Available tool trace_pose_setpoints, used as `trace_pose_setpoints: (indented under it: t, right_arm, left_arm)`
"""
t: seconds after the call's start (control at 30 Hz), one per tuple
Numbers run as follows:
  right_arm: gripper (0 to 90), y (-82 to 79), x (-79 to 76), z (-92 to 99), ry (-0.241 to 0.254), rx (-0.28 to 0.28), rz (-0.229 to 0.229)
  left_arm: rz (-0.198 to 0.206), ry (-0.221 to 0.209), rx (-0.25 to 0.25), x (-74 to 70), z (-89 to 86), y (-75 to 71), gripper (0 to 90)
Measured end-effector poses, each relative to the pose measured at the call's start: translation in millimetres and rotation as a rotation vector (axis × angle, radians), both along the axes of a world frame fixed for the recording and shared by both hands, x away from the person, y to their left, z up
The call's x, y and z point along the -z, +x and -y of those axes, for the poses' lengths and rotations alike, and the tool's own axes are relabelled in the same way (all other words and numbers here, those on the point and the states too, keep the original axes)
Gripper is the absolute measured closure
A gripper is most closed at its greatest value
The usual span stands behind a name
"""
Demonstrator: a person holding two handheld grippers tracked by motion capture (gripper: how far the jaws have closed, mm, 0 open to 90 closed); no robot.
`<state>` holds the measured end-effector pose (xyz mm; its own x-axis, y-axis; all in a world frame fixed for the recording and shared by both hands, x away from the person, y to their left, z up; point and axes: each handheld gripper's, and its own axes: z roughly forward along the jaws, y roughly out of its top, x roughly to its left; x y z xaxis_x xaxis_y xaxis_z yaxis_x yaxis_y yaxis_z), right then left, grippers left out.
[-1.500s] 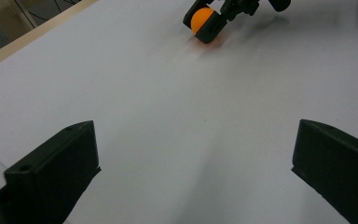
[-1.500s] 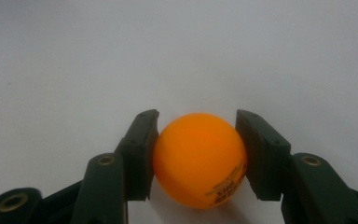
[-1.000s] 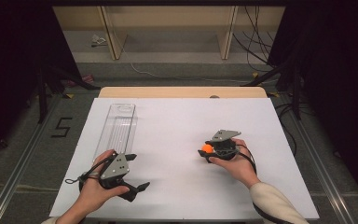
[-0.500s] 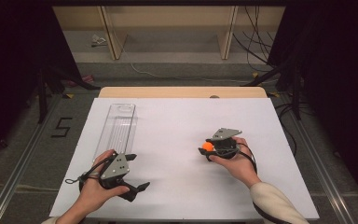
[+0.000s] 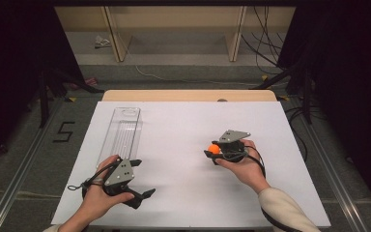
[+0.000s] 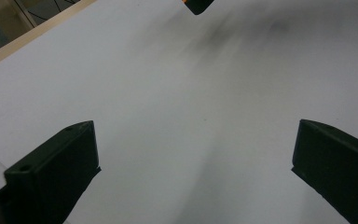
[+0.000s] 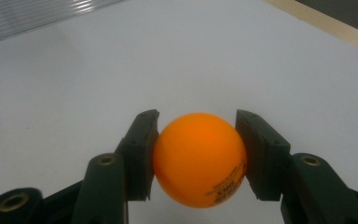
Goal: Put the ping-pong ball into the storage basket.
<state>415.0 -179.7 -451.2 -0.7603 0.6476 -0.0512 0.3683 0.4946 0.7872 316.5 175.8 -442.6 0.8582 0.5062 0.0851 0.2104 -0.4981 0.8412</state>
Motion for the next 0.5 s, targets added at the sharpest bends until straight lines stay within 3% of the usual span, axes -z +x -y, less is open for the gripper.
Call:
trace_pose_setpoints:
  t: [0.5]
  right_arm:
    - [51.4, 1.2, -9.4, -9.2, 0.018, -0.020, 0.021]
  left_arm:
    - [-0.002, 0.001, 0.001, 0.4, 0.2, 0.2, 0.0]
